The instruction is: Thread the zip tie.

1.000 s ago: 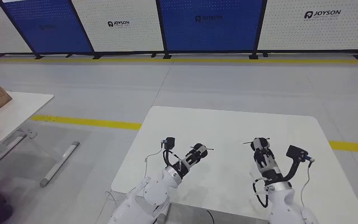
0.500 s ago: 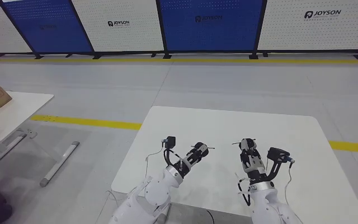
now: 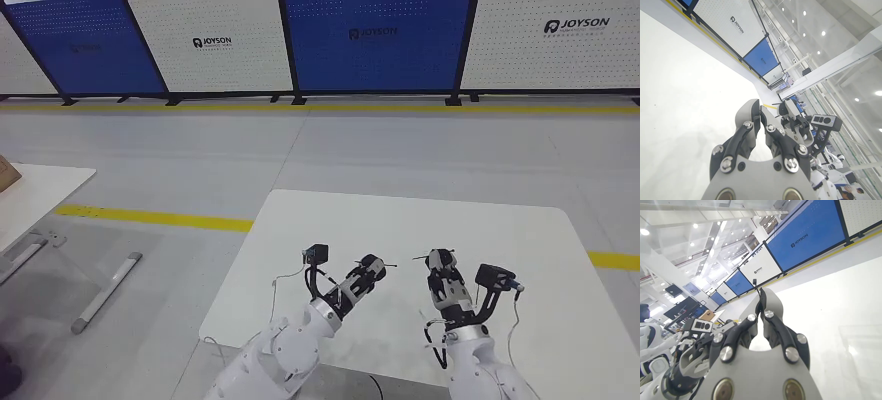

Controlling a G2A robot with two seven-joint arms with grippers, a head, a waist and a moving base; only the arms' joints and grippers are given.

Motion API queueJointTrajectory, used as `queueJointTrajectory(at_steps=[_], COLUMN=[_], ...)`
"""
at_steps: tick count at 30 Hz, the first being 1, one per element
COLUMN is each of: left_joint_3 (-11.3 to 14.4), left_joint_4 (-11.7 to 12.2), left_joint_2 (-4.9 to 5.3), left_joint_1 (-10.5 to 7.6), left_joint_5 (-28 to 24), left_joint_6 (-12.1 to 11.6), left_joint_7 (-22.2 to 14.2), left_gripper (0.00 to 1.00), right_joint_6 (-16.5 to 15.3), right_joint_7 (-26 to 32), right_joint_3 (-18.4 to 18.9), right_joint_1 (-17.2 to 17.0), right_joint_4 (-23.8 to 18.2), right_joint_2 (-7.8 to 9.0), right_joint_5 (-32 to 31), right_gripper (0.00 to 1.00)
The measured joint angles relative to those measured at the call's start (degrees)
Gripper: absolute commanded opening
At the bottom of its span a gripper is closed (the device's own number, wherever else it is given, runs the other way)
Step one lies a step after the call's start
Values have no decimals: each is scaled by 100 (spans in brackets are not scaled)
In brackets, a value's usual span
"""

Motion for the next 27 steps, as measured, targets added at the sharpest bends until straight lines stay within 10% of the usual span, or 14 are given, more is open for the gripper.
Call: queueJointTrajectory(at_steps=[27], left_joint_3=[0], left_joint_4=[0], left_joint_2=[0], left_joint_1=[0], left_joint_5=[0], left_joint_6=[0], left_joint_7=[0], left_gripper=[0], right_joint_6=[-136], right_joint_7=[-35], right_joint_3=[-186], right_joint_1=[83], right_joint_4=[161], right_joint_2=[-72], right_joint_5=[-139], right_gripper=[0])
